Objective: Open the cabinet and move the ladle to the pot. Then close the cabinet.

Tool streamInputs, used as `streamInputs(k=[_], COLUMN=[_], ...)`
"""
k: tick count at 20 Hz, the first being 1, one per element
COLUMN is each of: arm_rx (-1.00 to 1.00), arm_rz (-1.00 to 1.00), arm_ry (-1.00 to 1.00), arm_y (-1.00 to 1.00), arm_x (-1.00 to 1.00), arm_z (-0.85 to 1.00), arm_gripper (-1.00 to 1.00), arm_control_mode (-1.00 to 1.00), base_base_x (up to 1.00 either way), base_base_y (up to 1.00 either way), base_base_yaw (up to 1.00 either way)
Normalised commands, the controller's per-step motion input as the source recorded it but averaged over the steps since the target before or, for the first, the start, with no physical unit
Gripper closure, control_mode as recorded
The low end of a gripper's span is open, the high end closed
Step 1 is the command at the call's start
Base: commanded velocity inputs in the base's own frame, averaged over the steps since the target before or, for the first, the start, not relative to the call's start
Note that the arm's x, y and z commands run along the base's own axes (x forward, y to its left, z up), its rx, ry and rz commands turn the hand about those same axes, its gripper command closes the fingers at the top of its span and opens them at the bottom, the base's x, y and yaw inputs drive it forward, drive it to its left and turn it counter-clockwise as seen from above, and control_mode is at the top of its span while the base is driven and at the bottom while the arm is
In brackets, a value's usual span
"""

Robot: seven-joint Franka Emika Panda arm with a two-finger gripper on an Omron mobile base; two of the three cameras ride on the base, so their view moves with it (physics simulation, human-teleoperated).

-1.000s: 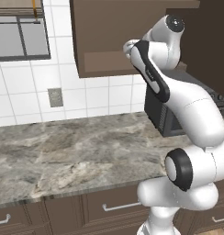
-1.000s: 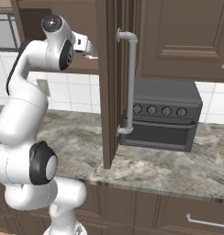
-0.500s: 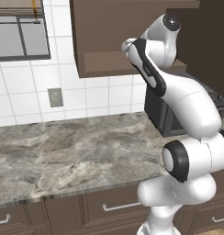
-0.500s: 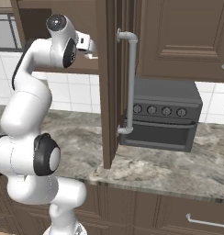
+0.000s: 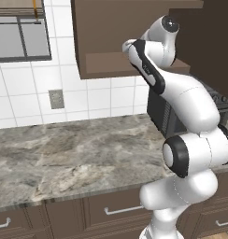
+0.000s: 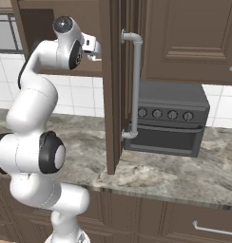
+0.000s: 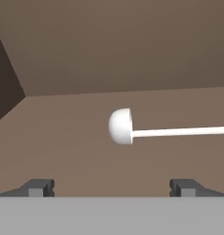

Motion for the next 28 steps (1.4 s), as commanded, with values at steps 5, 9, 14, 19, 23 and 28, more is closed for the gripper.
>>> streamInputs(k=[5, 9, 14, 19, 23, 28], arm_rx=[0.0, 0.0, 0.0, 0.0, 0.0, 0.0], arm_rz=[0.0, 0.0, 0.0, 0.0, 0.0, 0.0], arm_ry=[0.0, 0.0, 0.0, 0.0, 0.0, 0.0], arm_y=[0.0, 0.0, 0.0, 0.0, 0.0, 0.0], arm_x=[0.19, 0.23, 0.26, 0.23, 0.19, 0.19], arm_z=[-0.04, -0.03, -0.1, -0.09, -0.07, -0.04], arm_gripper=[-1.0, -1.0, -1.0, -1.0, -1.0, -1.0], arm_control_mode=[-1.0, -1.0, -1.0, -1.0, -1.0, -1.0], base_base_x=[0.0, 0.0, 0.0, 0.0, 0.0, 0.0], base_base_y=[0.0, 0.0, 0.0, 0.0, 0.0, 0.0], base_base_yaw=[0.0, 0.0, 0.0, 0.0, 0.0, 0.0])
